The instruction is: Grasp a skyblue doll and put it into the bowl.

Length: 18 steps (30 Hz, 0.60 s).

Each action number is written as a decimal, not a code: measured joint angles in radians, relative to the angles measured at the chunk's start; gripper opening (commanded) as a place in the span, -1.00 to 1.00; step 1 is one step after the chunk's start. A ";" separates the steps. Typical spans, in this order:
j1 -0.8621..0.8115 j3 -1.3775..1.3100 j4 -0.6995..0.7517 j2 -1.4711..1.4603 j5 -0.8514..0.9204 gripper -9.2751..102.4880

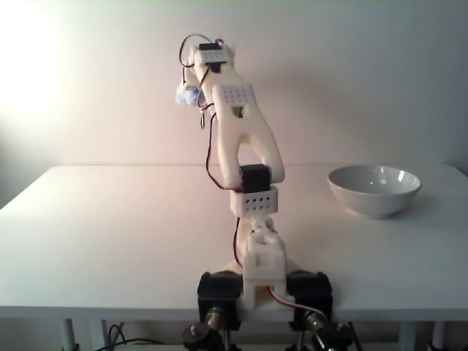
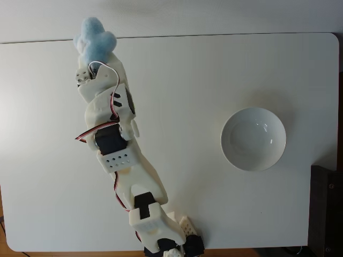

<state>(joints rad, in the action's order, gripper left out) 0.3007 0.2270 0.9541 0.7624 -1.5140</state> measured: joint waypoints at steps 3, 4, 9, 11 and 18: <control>-0.026 0.000 0.061 0.081 0.000 -0.81; -0.037 0.000 0.080 0.107 0.000 -0.81; -0.121 0.000 0.172 0.232 0.000 -0.81; -0.164 0.000 0.209 0.275 0.000 -0.81; -0.339 0.000 0.327 0.402 -0.002 -0.80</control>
<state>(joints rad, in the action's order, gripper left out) -0.0383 0.2270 1.2809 1.1643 -1.5156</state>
